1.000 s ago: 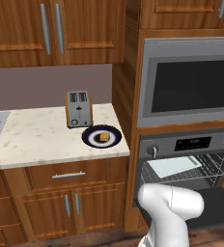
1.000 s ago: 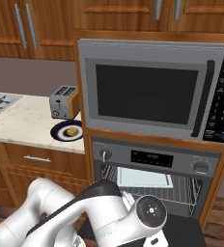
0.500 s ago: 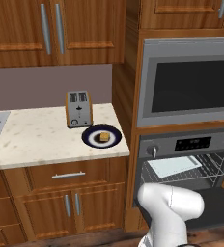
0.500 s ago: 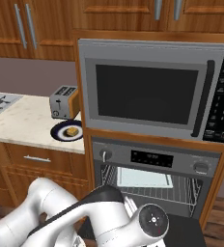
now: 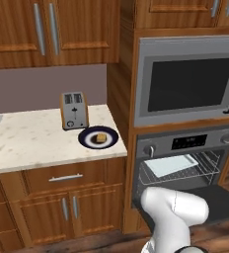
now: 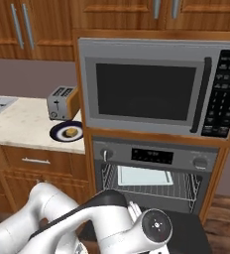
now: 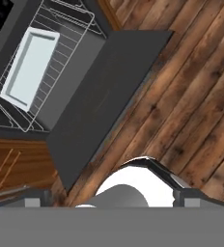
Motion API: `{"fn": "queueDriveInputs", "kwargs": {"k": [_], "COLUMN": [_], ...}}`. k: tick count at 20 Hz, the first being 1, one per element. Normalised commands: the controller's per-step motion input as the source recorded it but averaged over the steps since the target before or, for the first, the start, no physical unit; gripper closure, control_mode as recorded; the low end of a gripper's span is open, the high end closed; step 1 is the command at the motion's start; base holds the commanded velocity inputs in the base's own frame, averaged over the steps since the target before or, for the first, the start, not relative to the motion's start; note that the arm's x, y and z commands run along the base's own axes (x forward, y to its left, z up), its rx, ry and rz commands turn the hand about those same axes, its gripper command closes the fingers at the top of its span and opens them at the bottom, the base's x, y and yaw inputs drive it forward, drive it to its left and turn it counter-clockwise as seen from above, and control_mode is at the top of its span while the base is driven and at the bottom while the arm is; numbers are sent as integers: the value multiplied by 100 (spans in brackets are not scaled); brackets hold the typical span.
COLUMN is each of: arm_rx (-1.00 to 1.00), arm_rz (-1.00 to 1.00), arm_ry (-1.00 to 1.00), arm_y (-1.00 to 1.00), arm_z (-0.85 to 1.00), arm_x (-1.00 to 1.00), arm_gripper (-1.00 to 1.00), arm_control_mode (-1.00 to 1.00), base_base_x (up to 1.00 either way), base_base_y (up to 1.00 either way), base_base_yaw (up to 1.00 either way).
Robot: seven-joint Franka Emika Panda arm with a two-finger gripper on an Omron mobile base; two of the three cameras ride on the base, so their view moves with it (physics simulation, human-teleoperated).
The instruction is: Take the baked cake out of the oven and place it on the plate for cooling. Then close the oven door.
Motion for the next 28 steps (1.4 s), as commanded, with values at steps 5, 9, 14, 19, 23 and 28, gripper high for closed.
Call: {"fn": "queueDriveInputs", "kwargs": {"k": [5, 9, 14, 19, 23, 28], "arm_rx": [0, 0, 0, 0, 0, 0], "arm_rz": [0, 0, 0, 0, 0, 0], "arm_ry": [0, 0, 0, 0, 0, 0], "arm_y": [0, 0, 0, 0, 0, 0], "arm_z": [0, 0, 0, 0, 0, 0], "arm_x": [0, 0, 0, 0, 0, 0], "arm_gripper": [-100, -100, -100, -100, -100, -100], "arm_control_mode": [100, 100, 100, 100, 100, 100], "base_base_x": [-32, -3, 2, 16, 26, 42], "base_base_y": [60, 86, 64, 5, 24, 53], "base_base_yaw": [-27, -24, -25, -35, -36, -37]}}
